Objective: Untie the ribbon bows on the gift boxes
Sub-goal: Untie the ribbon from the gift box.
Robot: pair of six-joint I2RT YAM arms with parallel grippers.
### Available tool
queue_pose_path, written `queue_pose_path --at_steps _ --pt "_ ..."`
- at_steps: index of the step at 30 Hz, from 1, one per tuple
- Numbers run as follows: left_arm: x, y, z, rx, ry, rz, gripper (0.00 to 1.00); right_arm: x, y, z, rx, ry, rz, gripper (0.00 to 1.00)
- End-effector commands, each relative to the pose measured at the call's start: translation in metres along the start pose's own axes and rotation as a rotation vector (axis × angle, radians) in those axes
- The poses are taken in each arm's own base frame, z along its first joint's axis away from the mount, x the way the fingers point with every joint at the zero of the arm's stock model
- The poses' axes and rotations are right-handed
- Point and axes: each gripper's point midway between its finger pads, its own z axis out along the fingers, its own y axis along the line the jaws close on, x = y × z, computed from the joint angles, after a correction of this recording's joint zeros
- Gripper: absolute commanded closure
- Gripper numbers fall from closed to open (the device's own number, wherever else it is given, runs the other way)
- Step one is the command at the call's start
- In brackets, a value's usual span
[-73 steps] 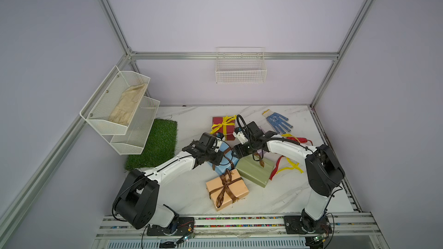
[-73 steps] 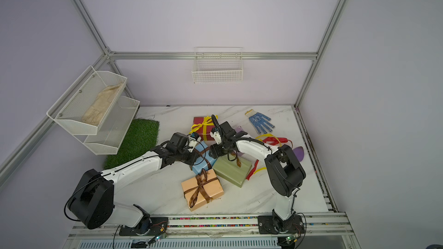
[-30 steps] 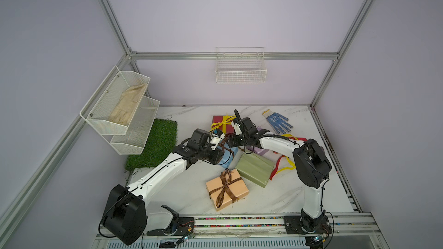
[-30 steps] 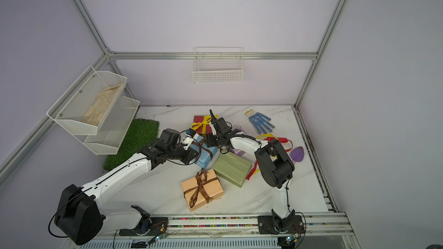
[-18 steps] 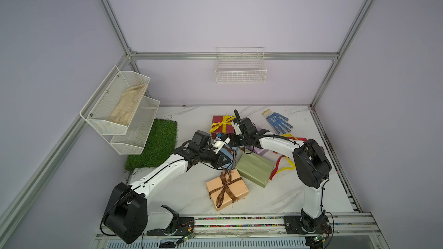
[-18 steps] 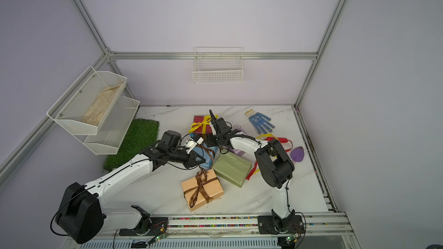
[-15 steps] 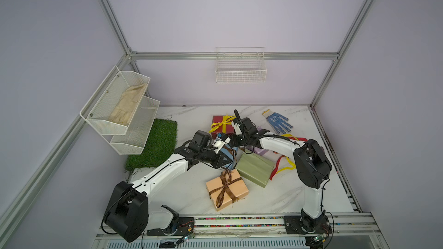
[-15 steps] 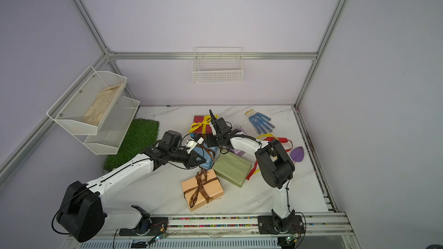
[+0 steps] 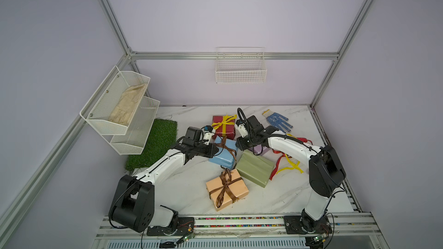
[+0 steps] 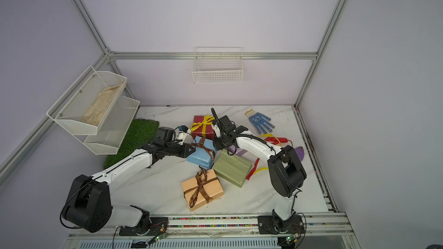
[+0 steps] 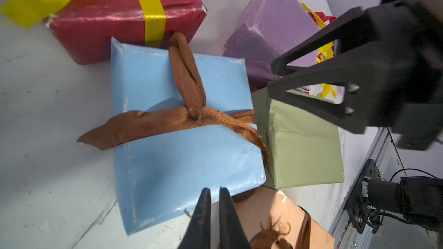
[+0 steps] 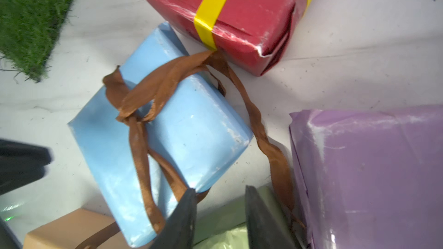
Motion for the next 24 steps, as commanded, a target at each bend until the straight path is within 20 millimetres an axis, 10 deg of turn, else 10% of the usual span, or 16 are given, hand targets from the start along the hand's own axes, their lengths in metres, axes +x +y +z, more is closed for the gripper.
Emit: queue_pose_path --at_steps 1,20,24 --pt "-0.020 0.002 0.002 -0.022 -0.037 0.019 0.90 0.000 0.022 -0.002 -0.118 0.000 -0.029 0.67" --pt "-0.006 0.018 0.011 -0.071 -0.027 0.032 0.90 -0.006 0.059 0.040 -0.165 0.035 -0.109 0.69" --pt "-0.004 0.021 0.013 -0.082 -0.031 0.024 0.90 -0.009 0.056 0.042 -0.147 0.026 -0.109 0.84"
